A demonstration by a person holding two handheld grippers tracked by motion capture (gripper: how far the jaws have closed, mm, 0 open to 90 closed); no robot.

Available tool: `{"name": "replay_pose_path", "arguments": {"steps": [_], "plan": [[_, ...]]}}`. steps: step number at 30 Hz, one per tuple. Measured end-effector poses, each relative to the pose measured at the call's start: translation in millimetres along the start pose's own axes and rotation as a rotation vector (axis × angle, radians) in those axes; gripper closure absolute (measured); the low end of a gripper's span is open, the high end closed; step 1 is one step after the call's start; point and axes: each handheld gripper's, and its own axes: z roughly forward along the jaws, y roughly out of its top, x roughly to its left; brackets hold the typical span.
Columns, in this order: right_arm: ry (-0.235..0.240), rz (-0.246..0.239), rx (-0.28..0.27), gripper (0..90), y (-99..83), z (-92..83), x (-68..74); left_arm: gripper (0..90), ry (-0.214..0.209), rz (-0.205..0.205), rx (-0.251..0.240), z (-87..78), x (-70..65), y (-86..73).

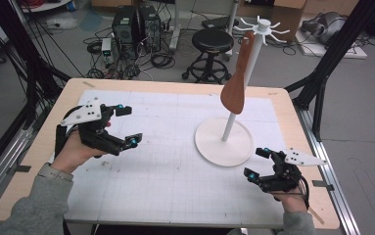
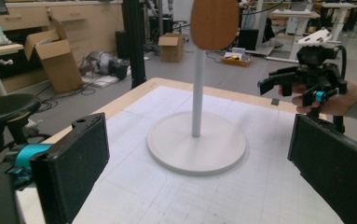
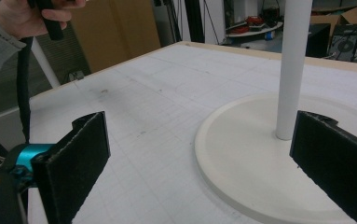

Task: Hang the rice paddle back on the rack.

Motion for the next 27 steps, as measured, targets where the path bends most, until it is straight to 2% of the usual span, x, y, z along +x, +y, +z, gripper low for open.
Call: {"name": "replay_pose_path", "arguments": {"steps": [4,8,15,19,27], "plan": [[-0.001,-0.001,0.006,3.6,0.0,0.3,0.2,5.7,0.018,-0.013,-0.018,-9.8,3.4,-9.5],[-0.003,-0.012,0.005,3.6,0.0,1.2,0.4,5.6,0.036,-0.010,-0.003,-16.8,4.6,-20.9],[-0.004,-0.030,0.012,3.6,-0.5,2.2,0.3,5.6,0.050,-0.043,-0.001,-24.8,6.6,-43.2],[-0.003,-0.026,0.016,3.6,-0.6,2.4,0.7,5.7,0.068,-0.045,0.023,-28.2,8.7,-47.2],[-0.006,-0.026,0.011,3.6,-0.7,1.6,0.1,5.6,0.078,-0.049,-0.005,-35.1,8.1,-51.5]]}}
